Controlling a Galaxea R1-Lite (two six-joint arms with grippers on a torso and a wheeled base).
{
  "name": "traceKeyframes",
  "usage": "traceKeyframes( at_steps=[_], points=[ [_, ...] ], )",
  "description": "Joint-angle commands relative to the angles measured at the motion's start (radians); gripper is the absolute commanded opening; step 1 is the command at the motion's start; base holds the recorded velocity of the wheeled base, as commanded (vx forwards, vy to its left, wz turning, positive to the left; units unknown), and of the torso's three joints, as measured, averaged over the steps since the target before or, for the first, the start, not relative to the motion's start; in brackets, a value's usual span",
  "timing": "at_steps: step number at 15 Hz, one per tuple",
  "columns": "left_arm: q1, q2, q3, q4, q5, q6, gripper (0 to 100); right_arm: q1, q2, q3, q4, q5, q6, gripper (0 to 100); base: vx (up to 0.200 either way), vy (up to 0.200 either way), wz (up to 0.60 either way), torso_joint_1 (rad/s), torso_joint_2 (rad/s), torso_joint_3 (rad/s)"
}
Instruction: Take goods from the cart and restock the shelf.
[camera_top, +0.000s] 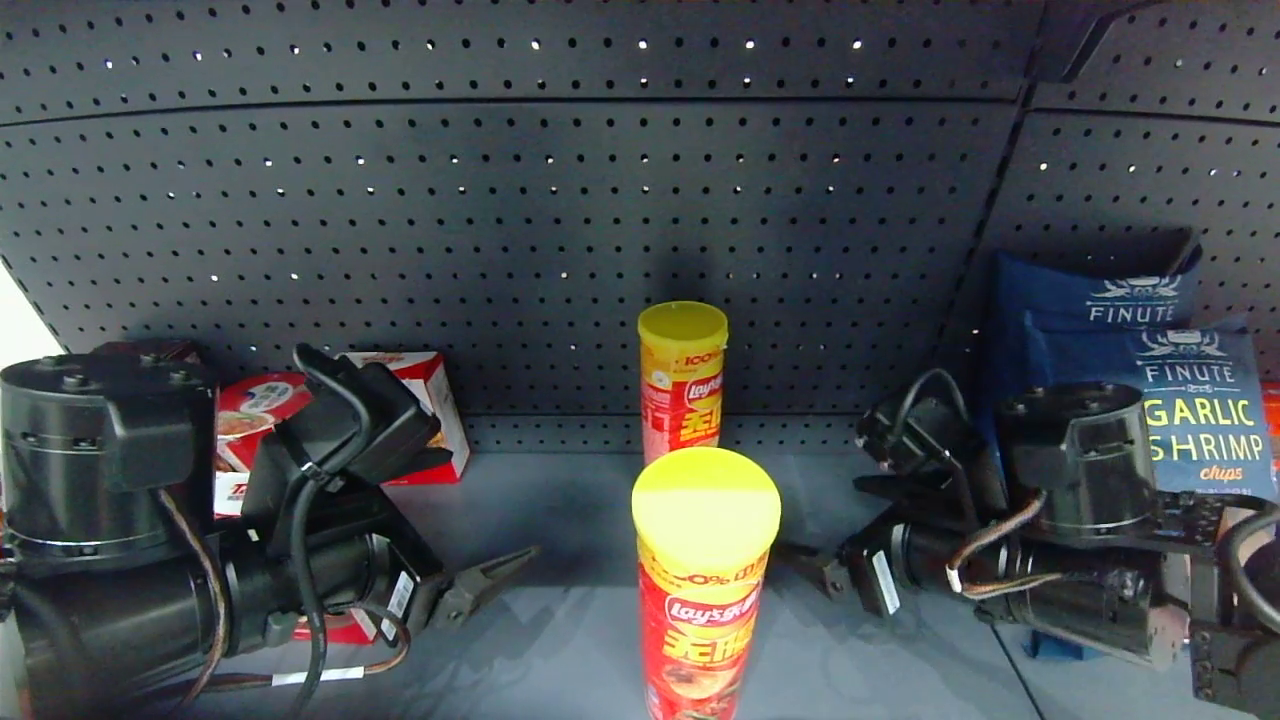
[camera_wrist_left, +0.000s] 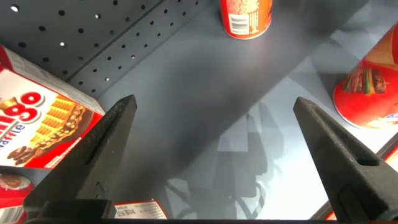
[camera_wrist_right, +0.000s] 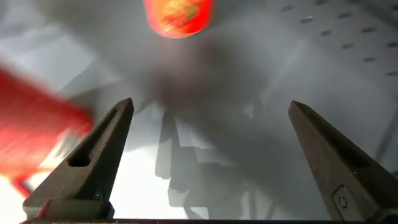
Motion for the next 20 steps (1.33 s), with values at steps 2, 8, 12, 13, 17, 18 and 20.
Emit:
traceKeyframes(
  at_steps=[2, 8, 12, 13, 17, 18, 20],
  points=[
    [0.001, -0.002, 0.0, -0.003, 0.0, 0.0, 100, -0.079, 0.079, -0.086, -0.039, 0.0, -0.001, 100, 0.0, 0.0, 0.0, 0.0, 0.0, 0.0],
    [0.001, -0.002, 0.009, -0.003, 0.0, 0.0, 100, -0.096, 0.248, -0.272, -0.048, -0.001, -0.001, 100, 0.0, 0.0, 0.0, 0.0, 0.0, 0.0],
    [0.001, 0.001, 0.008, -0.003, 0.0, 0.0, 100, -0.093, 0.314, -0.356, -0.048, -0.003, -0.001, 100, 0.0, 0.0, 0.0, 0.0, 0.0, 0.0],
    [0.001, 0.001, 0.005, -0.003, 0.0, 0.0, 100, -0.09, 0.315, -0.358, -0.048, -0.003, -0.001, 100, 0.0, 0.0, 0.0, 0.0, 0.0, 0.0],
    [0.001, 0.008, 0.003, -0.005, 0.0, 0.0, 100, -0.087, 0.311, -0.348, -0.048, -0.001, -0.001, 100, 0.0, 0.0, 0.0, 0.0, 0.0, 0.0],
    [0.001, 0.008, 0.005, -0.005, 0.0, 0.0, 100, -0.084, 0.311, -0.347, -0.048, 0.0, -0.001, 100, 0.0, 0.0, 0.0, 0.0, 0.0, 0.0],
    [0.002, 0.008, 0.006, -0.005, 0.0, 0.0, 100, -0.073, 0.309, -0.347, -0.046, -0.001, -0.001, 100, 0.0, 0.0, 0.0, 0.0, 0.0, 0.0]
  ],
)
